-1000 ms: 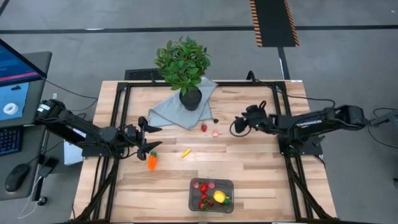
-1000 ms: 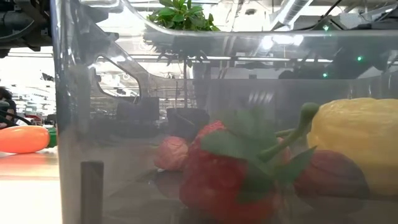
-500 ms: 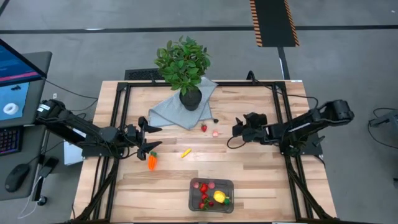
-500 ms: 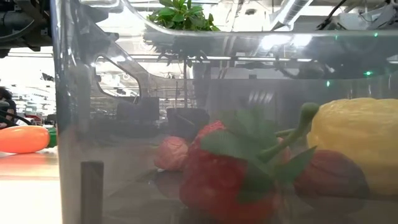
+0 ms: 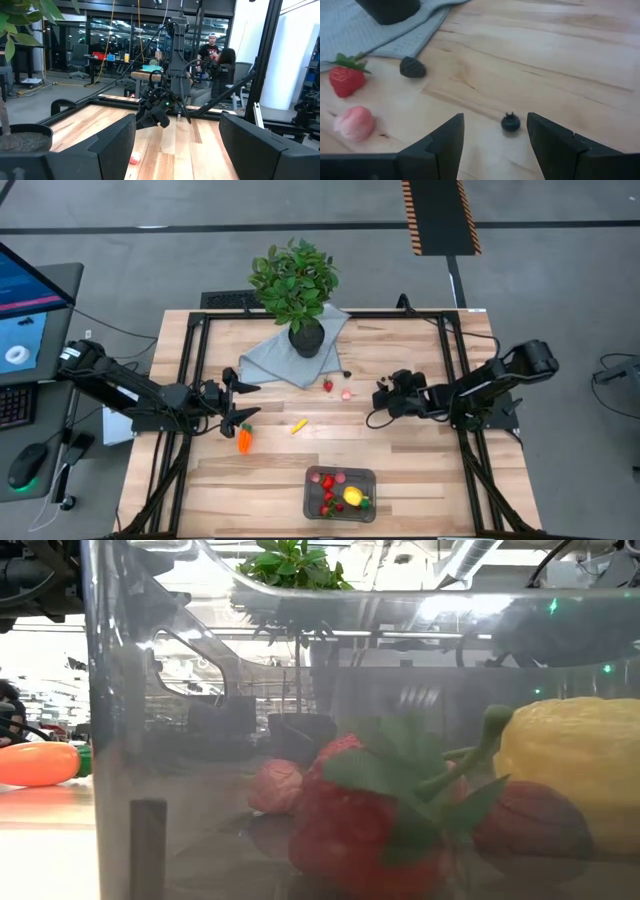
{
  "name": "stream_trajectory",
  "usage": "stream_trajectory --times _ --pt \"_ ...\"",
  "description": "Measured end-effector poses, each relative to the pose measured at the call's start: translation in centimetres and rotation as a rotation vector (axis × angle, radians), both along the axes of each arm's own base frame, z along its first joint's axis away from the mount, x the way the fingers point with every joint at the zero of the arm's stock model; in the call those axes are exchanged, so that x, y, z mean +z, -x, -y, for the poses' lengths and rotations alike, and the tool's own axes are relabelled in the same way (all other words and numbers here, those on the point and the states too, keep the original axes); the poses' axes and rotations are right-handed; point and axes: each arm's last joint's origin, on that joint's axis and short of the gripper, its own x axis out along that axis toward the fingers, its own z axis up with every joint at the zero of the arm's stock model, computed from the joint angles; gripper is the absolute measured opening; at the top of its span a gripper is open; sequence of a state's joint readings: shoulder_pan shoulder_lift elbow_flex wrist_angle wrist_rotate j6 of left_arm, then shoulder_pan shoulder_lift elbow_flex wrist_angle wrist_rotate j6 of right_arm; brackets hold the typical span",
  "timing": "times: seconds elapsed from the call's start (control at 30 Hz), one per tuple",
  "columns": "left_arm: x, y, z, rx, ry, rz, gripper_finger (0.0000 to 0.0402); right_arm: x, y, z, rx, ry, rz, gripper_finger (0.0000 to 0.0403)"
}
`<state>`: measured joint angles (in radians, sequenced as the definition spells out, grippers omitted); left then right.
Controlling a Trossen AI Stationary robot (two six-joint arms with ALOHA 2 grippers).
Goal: Pick and placing Produce into tupperware
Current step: Put the blueberry into the black bin
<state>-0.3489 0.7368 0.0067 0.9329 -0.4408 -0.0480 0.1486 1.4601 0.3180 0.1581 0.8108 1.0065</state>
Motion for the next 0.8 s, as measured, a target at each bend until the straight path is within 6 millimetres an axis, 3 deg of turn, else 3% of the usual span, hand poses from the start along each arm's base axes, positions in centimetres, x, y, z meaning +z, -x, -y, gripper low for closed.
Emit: stream_trajectory --times 0.8 --pt "0.0 0.0 0.1 -0.043 0.014 0.004 0.0274 -1.2 0.0 1.3 -0.073 -0.060 -0.032 0.0240"
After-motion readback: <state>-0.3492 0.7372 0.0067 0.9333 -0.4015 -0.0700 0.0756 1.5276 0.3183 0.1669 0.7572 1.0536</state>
